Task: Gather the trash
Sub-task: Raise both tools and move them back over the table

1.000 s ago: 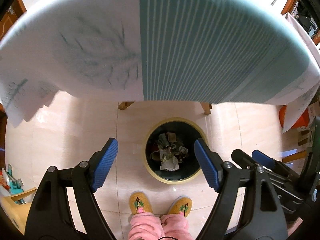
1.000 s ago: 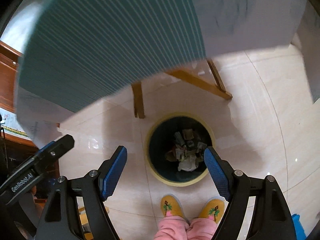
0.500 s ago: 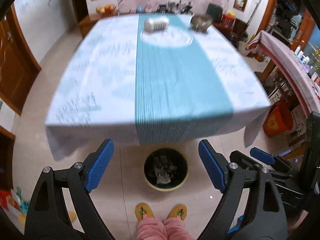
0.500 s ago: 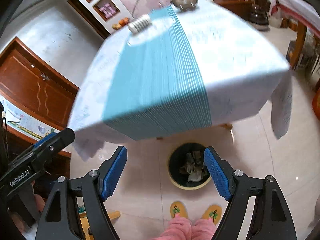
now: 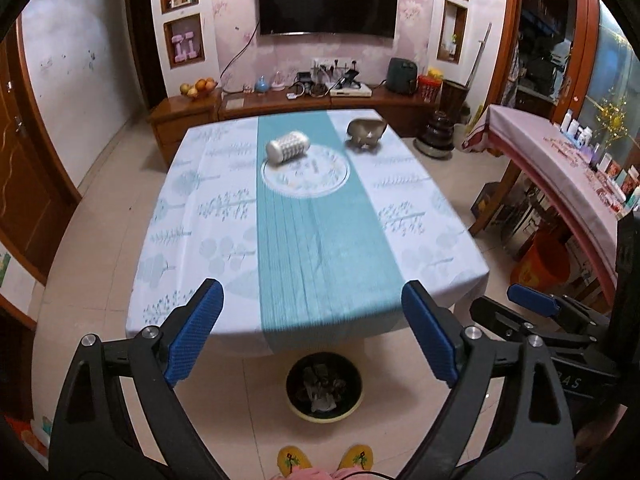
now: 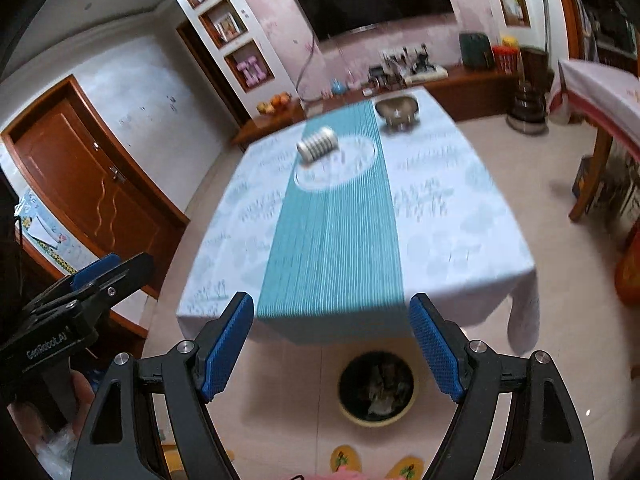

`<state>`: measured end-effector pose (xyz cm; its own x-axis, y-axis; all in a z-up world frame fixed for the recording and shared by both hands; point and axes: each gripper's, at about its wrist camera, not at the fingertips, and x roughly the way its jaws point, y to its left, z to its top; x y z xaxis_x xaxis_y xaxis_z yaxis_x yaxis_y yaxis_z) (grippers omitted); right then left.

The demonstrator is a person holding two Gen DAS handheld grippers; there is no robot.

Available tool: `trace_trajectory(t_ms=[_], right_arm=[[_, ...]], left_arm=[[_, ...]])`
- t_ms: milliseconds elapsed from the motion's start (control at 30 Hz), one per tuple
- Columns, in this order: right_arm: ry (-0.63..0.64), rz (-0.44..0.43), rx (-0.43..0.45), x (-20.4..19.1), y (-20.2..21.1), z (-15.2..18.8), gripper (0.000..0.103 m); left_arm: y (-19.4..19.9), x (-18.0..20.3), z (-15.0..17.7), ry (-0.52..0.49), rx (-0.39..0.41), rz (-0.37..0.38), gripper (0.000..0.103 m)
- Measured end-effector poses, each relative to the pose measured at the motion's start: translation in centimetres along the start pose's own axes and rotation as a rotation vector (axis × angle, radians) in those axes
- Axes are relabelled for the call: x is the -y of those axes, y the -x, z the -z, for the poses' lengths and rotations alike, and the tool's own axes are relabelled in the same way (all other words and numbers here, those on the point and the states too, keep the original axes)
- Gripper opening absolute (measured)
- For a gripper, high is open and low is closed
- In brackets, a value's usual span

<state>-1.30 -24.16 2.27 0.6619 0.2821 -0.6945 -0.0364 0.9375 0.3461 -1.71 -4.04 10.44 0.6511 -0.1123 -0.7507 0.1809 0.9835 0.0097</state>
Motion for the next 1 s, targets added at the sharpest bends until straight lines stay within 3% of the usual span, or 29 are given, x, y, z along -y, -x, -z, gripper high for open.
trace_trajectory(t_ms=[267,500,733,1000], right_arm=[[0.041,0.020,0.066,0.6,2.3,-6.0,0.083],[0.029,0.046,0.070,1.5,0.2,-11.4,0.086],[-0.018,0.102,0.062,2.5,-5.9,-17.4,0.087],[-0.249,0.163,-0.005,5.8,-17.7,-23.8,0.089]], left_arm=[[1.1,1.4,-6.4,-0.048,0.015,0.002,0.089],[-1.6,1.3,-11.8,-0.107,-0.014,0.029,0.089],[-9.0,-0.6,-17.5,-0.168,-0.059,0.076,0.089],[-24.1,-5.8,-25.4,-0.212,-0.250,0.206,0.089]])
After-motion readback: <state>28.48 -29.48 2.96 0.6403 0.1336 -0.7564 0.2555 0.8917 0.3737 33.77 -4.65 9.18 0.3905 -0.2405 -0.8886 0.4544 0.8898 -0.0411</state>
